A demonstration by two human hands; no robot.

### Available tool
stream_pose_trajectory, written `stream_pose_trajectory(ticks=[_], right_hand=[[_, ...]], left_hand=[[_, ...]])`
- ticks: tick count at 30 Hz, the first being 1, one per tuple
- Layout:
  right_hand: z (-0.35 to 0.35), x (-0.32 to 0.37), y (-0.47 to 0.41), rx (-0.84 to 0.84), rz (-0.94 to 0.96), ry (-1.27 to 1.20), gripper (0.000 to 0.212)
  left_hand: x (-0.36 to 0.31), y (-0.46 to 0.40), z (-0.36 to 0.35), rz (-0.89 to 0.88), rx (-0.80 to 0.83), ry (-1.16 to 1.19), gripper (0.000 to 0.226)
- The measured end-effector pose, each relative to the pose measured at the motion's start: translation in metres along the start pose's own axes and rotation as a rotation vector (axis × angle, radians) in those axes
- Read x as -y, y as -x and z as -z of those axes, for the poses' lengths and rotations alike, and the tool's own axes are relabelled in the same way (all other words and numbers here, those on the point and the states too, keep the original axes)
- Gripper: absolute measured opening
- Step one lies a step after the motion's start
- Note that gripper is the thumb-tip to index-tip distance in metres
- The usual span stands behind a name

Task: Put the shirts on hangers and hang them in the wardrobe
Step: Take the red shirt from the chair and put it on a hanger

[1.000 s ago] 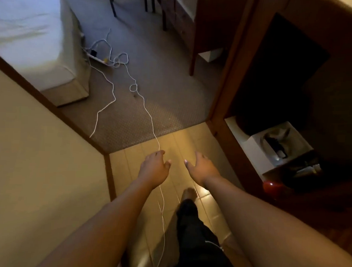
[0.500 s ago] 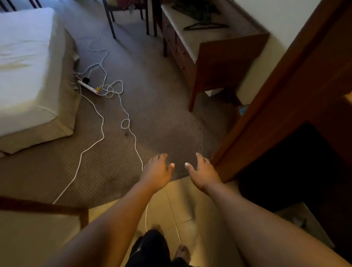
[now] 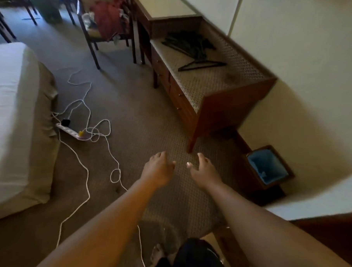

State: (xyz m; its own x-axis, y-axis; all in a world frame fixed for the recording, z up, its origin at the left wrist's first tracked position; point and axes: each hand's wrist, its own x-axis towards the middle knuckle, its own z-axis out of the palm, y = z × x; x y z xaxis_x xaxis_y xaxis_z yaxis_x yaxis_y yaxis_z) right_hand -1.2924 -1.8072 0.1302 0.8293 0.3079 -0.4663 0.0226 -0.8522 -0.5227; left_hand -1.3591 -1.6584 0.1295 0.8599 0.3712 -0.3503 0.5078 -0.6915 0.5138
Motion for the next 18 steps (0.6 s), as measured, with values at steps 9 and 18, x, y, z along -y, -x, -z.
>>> stream_pose_trajectory(ticks=[9,18], right_hand=[[0.048,0.104,-0.2,-0.058,0.041,-0.017,0.068],[0.113,0.213,-0.403,-0.059,-0.009,-0.028,0.067]], left_hand=[[-0.011,-0.219,0.1,-0.058,-0.016,-0.061,0.056],[-0.034,-0.446,0.204,-0.096,0.03,-0.011,0.057]])
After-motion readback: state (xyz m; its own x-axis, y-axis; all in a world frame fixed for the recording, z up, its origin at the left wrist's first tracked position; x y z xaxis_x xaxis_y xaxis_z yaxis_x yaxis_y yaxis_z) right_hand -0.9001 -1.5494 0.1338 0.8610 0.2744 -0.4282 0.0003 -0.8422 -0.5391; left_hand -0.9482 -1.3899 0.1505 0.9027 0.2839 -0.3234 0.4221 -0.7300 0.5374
